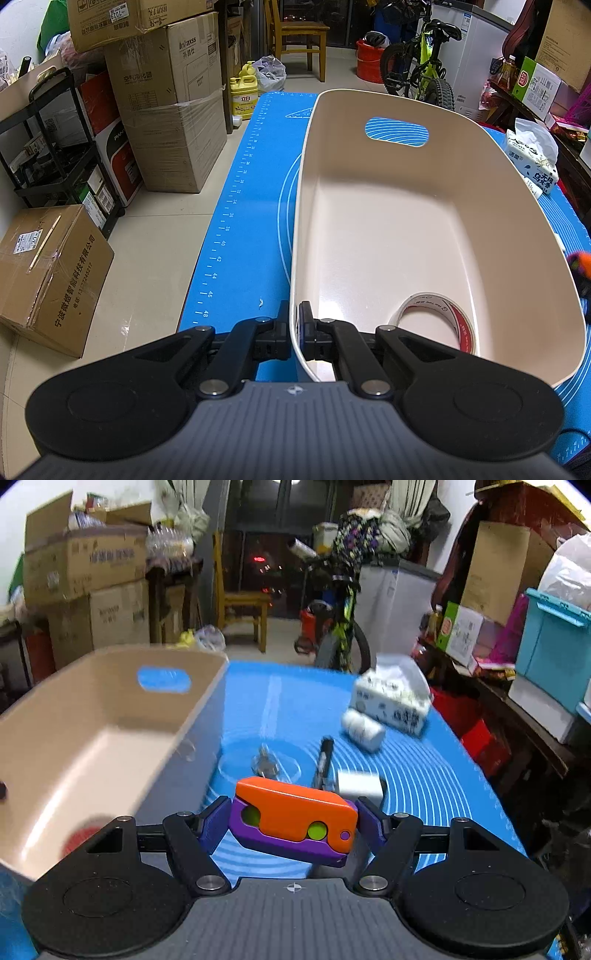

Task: Organize rigid objects
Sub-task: 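Lower the orange-purple toy into the bin and release it, then grasp the green ointment tin with the right gripper, then carry the green tin into the bin and open the right gripper, then grasp the white charger with the right gripper and lift it, then carry the white charger into the bin and open the right gripper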

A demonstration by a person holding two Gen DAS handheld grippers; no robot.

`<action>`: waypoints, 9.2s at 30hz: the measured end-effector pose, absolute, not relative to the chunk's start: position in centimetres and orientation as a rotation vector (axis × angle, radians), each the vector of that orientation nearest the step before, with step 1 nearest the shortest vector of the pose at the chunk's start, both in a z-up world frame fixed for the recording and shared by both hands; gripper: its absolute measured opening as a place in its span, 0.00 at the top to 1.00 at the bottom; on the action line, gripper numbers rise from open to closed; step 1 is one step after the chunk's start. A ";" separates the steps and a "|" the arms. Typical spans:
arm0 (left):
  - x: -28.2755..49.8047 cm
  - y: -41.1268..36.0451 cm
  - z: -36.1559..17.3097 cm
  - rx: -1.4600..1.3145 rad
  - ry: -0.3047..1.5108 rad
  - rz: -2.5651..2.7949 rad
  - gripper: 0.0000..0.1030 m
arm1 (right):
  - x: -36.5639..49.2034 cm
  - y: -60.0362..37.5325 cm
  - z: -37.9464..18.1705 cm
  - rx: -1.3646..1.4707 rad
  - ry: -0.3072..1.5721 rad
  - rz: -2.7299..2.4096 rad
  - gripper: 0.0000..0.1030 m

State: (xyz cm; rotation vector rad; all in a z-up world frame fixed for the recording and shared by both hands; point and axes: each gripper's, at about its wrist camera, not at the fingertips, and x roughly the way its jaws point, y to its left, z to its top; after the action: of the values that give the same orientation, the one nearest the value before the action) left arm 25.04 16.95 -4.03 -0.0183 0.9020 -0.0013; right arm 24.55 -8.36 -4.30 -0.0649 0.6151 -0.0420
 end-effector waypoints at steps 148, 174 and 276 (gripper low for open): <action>25.2 16.8 -4.1 0.001 0.907 0.005 0.95 | 28.0 -3.7 1.2 -0.019 0.642 0.407 0.47; 25.2 16.3 -3.9 0.031 0.910 0.016 0.94 | 30.1 3.0 -3.5 -0.205 0.923 0.554 0.40; 25.4 15.3 -3.7 0.076 0.919 0.049 0.91 | 28.6 -0.2 -1.4 -0.100 0.622 0.509 0.48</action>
State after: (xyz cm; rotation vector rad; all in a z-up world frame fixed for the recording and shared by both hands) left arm 25.39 15.30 -3.75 0.0757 0.9193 0.0488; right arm 28.57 -0.24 -1.36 -0.0999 0.6218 0.5091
